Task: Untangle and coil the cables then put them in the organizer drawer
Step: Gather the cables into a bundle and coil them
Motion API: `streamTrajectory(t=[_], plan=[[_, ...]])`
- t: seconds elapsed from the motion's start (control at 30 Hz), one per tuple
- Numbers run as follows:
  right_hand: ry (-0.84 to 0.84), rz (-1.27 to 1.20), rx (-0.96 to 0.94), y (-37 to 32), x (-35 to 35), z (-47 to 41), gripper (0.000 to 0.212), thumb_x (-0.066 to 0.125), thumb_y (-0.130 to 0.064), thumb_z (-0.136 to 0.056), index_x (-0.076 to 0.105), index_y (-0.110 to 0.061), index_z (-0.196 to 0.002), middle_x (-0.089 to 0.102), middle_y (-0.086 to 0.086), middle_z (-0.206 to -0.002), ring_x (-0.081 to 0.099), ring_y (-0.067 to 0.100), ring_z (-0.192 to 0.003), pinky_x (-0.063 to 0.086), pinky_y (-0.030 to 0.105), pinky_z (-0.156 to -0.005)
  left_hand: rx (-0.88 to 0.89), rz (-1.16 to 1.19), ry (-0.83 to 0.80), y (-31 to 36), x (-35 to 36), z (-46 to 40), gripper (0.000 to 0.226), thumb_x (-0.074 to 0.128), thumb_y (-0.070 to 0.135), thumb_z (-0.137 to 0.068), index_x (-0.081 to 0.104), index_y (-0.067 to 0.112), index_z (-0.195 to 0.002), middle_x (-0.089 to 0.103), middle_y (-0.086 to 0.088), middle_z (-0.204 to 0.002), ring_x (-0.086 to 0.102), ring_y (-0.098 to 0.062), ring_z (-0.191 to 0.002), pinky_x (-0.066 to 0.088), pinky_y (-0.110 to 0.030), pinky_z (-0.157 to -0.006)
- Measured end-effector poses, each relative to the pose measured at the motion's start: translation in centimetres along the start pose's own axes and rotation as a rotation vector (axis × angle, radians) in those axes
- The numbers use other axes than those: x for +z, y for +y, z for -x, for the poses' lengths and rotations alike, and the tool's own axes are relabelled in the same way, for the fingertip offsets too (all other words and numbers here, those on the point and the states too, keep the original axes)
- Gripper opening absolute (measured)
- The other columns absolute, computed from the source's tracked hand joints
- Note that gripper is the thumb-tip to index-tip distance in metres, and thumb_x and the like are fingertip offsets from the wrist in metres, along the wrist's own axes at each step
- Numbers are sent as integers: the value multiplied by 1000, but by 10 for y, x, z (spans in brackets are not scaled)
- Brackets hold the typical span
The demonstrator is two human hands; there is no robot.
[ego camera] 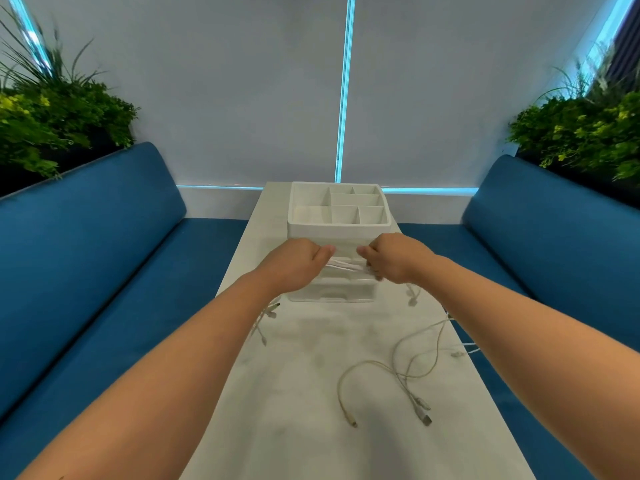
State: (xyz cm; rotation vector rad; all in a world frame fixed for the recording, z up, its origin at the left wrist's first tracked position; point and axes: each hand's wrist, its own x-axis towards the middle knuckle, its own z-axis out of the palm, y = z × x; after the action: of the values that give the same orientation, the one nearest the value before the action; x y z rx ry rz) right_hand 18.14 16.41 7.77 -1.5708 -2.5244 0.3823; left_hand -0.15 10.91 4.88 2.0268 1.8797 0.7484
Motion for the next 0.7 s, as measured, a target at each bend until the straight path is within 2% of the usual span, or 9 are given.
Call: streamTrajectory(t=[0.13, 0.2, 0.27, 0.37, 0.47, 0.53, 0.63, 0.7], plan=[[5, -297, -105, -36, 0, -5, 47, 24, -28, -105, 58, -4, -81, 60, 10, -73, 57, 24, -68, 47, 33, -71, 36, -34, 53, 18, -9, -3, 57, 27, 39, -107, 42, 18, -56, 42, 0, -54, 40, -13, -53, 32, -32, -56], [20, -363, -111, -38, 5, -5, 58, 21, -35, -106, 55, -9, -66, 55, 4, -61, 51, 19, -56, 44, 30, -66, 31, -9, 62, 14, -13, -4, 61, 26, 42, -106, 46, 11, -58, 47, -6, -56, 45, -19, -54, 37, -33, -58], [57, -272, -127, -36, 9, -6, 59, 18, -40, -105, 47, -17, -59, 49, 0, -61, 45, 12, -57, 38, 30, -70, 8, 14, 52, 9, -14, -4, 66, 25, 45, -106, 56, 1, -68, 57, -15, -64, 51, -26, -60, 45, -37, -64], [73, -140, -130, -31, 10, -4, 55, 20, -41, -105, 49, -18, -64, 53, 3, -69, 48, 13, -65, 40, 33, -73, -22, 18, 14, 5, -15, -1, 61, 27, 43, -106, 55, 5, -67, 56, -9, -65, 50, -24, -61, 42, -34, -65], [60, -150, -90, -18, 5, -1, 54, 24, -37, -104, 61, -4, -83, 62, 18, -87, 58, 28, -81, 48, 40, -78, -53, 22, -11, -3, -16, 5, 56, 28, 43, -106, 55, 11, -67, 56, -4, -67, 51, -20, -61, 42, -31, -65], [46, -189, -61, -9, 3, 1, 53, 26, -34, -104, 61, 4, -95, 63, 24, -97, 60, 33, -90, 51, 42, -85, -80, 19, -13, -7, -17, 9, 57, 29, 45, -105, 57, 11, -69, 58, -5, -69, 52, -18, -62, 41, -29, -62], [30, -221, -42, -2, 4, 1, 53, 27, -33, -104, 59, 9, -100, 62, 28, -104, 60, 36, -92, 50, 46, -90, -71, -27, 11, -8, -15, 13, 64, 28, 51, -104, 62, 3, -77, 63, -13, -76, 54, -21, -66, 43, -32, -63], [28, -216, -38, -1, 3, 0, 53, 27, -34, -103, 58, 7, -93, 62, 27, -100, 58, 35, -88, 50, 42, -86, -52, 2, 65, -8, -14, 12, 66, 30, 52, -103, 63, -2, -83, 66, -18, -81, 59, -27, -70, 47, -36, -66]])
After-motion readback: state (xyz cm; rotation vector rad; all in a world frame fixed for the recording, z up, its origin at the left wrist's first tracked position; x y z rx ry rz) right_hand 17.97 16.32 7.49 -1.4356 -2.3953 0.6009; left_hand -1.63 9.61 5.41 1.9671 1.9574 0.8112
